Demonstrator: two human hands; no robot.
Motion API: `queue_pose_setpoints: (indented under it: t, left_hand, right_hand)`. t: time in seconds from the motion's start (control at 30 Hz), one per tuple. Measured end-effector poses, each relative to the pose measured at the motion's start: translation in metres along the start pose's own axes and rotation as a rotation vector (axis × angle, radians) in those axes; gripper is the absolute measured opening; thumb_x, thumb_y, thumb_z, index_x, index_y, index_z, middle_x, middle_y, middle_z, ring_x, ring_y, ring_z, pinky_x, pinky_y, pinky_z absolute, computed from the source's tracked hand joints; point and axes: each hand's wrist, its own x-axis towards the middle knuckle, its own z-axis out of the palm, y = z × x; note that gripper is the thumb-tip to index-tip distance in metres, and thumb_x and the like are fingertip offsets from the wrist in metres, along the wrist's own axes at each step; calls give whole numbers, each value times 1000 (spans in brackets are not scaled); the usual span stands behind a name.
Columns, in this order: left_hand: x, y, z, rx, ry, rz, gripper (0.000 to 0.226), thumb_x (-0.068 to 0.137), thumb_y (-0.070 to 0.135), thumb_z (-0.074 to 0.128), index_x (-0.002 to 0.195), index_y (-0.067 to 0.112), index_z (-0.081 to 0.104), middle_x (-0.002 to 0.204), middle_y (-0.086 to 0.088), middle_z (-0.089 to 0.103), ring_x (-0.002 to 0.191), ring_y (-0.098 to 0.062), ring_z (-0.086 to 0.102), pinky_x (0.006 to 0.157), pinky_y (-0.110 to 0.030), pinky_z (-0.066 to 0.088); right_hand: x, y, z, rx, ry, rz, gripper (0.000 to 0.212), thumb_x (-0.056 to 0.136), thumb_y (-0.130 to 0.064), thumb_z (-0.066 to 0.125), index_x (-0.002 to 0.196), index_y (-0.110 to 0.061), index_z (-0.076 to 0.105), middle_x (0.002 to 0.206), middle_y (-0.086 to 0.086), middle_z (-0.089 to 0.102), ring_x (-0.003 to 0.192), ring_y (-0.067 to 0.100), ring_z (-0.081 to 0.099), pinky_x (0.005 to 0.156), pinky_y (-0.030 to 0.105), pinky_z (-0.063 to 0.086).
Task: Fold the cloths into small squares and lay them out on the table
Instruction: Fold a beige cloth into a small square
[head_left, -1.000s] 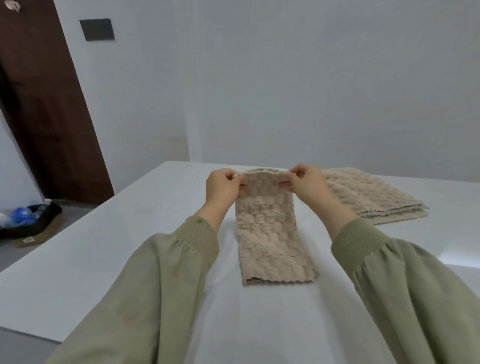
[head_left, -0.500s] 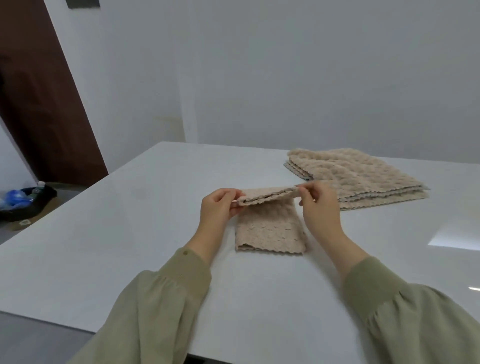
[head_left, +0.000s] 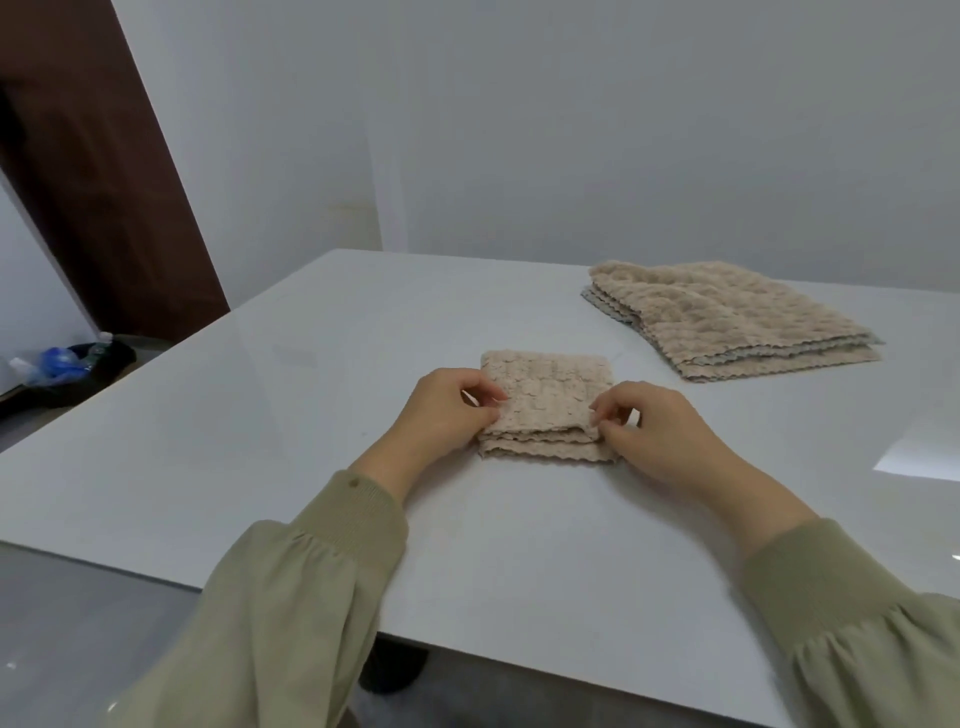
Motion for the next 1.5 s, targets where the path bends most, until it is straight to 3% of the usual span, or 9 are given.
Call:
queue_pose_setpoints:
  t: [0.1, 0.43, 0.63, 0.77, 0.93, 1.1, 1.2, 1.37, 1.5]
  left_hand:
    - [2, 0, -2, 22, -24, 23, 19, 80, 3, 68, 84, 22, 72, 78, 4, 65, 59, -6, 54, 51, -13, 44]
    - [-2, 5, -13, -158, -61, 55, 29, 78, -10, 61, 80, 18, 71, 73, 1, 63, 63, -10, 55, 63, -19, 47]
    - [-7, 3, -8, 175, -146, 146, 6, 74, 23, 78, 74, 26, 73, 78, 13, 63, 69, 2, 53, 67, -17, 45]
    - [-7, 1, -3, 478, -233, 359, 42, 65, 46, 80, 102, 30, 68, 98, 11, 56, 98, -3, 42, 86, -18, 36]
    - [-4, -5, 3, 479, -92, 531, 22, 73, 30, 75, 93, 23, 69, 90, 7, 61, 90, -7, 46, 79, -20, 37]
    - [-3, -5, 5, 434, 49, 582, 13, 78, 24, 65, 84, 14, 69, 78, 8, 62, 77, -10, 53, 71, -24, 42]
    - [-2, -4, 7, 423, 101, 594, 14, 77, 26, 60, 79, 15, 67, 74, 8, 61, 73, -8, 51, 67, -20, 39]
    - [0, -5, 9, 423, 119, 608, 12, 74, 24, 62, 79, 14, 68, 75, 5, 63, 74, -6, 50, 68, -17, 37]
    - [-1, -4, 9, 429, 36, 607, 18, 71, 18, 71, 89, 16, 69, 80, 7, 62, 78, -3, 48, 71, -16, 38]
  right_hand:
    - [1, 5, -5, -105, -43, -46, 27, 81, -6, 60, 68, -29, 58, 92, -4, 64, 84, 9, 56, 78, 28, 46]
    - [0, 1, -10, -176, -21, -168, 15, 85, -4, 60, 79, -18, 61, 87, -4, 58, 85, 11, 50, 75, 24, 36]
    - [0, 2, -8, -271, -197, -162, 20, 77, -25, 74, 69, -30, 55, 91, -10, 55, 94, 11, 47, 81, 24, 37]
    - [-3, -2, -7, -338, -224, -152, 34, 68, -41, 78, 88, -29, 54, 95, -11, 50, 93, 8, 43, 82, 24, 37]
    - [-3, -2, -4, -332, -98, -200, 20, 77, -18, 68, 95, -24, 60, 91, -9, 56, 94, 14, 52, 77, 17, 35]
    - [-4, -7, -6, -291, -137, -152, 41, 70, -38, 77, 105, -26, 58, 105, -12, 48, 97, 7, 47, 79, 16, 37]
    - [-4, -7, -7, -341, -85, -128, 44, 72, -32, 74, 111, -28, 56, 109, -11, 43, 94, 11, 48, 75, 20, 37]
    - [-1, -10, -8, -392, 99, -45, 19, 82, -15, 62, 100, -17, 70, 83, -3, 57, 86, 25, 58, 71, 31, 43]
    - [2, -4, -2, -222, 174, 46, 23, 83, -11, 60, 102, -19, 71, 64, -12, 54, 70, 14, 51, 66, 26, 37]
